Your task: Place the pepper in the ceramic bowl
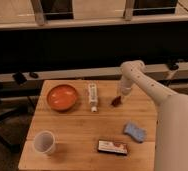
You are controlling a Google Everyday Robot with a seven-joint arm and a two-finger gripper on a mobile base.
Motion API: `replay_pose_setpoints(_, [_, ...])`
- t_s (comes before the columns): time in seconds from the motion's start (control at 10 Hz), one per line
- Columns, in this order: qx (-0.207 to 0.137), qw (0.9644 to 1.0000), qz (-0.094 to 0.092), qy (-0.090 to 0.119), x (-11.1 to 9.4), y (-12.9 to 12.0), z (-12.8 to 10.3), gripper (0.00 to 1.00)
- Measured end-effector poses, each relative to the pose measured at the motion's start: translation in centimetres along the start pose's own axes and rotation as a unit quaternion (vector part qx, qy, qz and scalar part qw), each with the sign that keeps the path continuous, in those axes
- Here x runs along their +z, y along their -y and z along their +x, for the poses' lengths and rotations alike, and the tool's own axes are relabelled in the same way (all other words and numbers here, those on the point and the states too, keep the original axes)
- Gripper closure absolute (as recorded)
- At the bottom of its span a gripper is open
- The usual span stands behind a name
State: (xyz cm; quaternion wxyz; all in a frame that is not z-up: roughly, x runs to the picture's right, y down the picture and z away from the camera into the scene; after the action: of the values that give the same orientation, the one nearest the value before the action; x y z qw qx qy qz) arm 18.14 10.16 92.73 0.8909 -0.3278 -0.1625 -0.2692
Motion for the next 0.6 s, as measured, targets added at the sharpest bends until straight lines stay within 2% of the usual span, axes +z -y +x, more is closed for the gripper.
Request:
replay_pose_setpoints(0.2, [-0.022, 0.9997, 0.000, -0.008, -1.8, 2.4, -2.0, 0.98])
replay_pose_setpoints(0.4, [-0.029, 0.9994, -0.002, -0.019, -2.7, 2.8, -2.5, 0.98])
replay_pose_setpoints(0.6, [-0.042, 0.9986, 0.010, -0.031, -3.5, 4.2, -4.0, 0.98])
